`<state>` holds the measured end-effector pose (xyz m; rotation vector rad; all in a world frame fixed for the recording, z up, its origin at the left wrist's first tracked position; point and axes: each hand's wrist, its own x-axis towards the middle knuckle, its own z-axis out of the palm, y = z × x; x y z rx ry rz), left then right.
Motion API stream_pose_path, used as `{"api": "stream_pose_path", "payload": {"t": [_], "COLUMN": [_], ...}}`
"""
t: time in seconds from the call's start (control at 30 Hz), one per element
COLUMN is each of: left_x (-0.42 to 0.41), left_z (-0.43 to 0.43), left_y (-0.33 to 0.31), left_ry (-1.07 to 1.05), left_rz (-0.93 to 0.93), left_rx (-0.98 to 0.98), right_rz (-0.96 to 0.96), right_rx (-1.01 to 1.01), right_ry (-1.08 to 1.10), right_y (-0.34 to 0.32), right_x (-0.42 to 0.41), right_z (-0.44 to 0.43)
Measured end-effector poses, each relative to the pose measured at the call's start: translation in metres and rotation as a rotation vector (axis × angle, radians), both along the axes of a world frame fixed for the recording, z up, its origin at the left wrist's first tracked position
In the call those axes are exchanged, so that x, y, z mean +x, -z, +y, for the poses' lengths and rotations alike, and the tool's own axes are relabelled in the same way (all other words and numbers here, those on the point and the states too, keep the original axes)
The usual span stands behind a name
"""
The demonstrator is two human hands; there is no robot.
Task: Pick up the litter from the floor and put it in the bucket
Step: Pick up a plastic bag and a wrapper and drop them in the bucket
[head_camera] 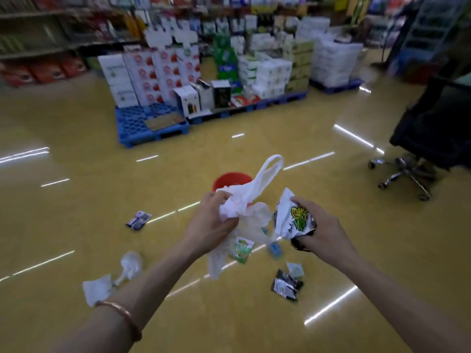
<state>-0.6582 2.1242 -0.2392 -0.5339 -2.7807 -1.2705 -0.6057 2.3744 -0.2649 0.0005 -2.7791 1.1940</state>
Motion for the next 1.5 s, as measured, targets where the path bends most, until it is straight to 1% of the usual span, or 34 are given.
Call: {"api": "stream_pose_path", "payload": {"t": [0.17,0.33,0.4,0.5,0.6,0.7,0.77,0.9,1.03,1.17,1.37,1.5], "left_x": [-0.034,-0.057,-0.066,-0.081,-0.099,-0.120,-0.141,-0.199,-0.265,-0.338,-0.429,-0.480], "left_z": [-0.087,-0.167,-0.193,-0.220,-0.234,-0.243,-0.248,-0.254,-0.251,-0.253,-0.261,-0.266], "left_y": [-0.037,-0.054,-0.056,-0.056,-0.048,-0.031,-0.019,0.007,0.026,0.026,0.010,0.015], "left_ry": [-0.109,-0.173,-0.229,-0.289,-0.313,-0.329,-0.300,-0.261,-0.234,-0.246,-0.262,-0.232], "left_rz": [0.098,0.160,0.146,0.124,0.163,0.157,0.141,0.131,0.060,0.011,0.080,0.068], "left_rx": [0.011,0.049,0.058,0.073,0.082,0.001,-0.033,-0.050,-0.047,-0.073,-0.046,-0.068], "right_rz": [0.168,0.257,0.267,0.228,0.201,0.193,0.182,0.139,0.089,0.009,0.022,-0.016], "right_rx": [0.022,-0.030,-0.042,-0.043,-0.043,-0.056,-0.064,-0.077,-0.088,-0.114,-0.108,-0.073], "right_ry": [-0.060,-0.093,-0.080,-0.078,-0.082,-0.075,-0.079,-0.089,-0.054,-0.065,-0.072,-0.088], "right_y": [-0.050,-0.071,-0.074,-0.072,-0.066,-0.060,-0.053,-0.033,-0.014,-0.010,-0.008,0.005], "right_x": [-0.058,-0.108,-0.125,-0.148,-0.170,-0.193,-0.212,-0.262,-0.327,-0.397,-0.488,-0.531], "right_z": [-0.079,-0.155,-0.178,-0.201,-0.215,-0.225,-0.232,-0.237,-0.233,-0.228,-0.229,-0.230]}}
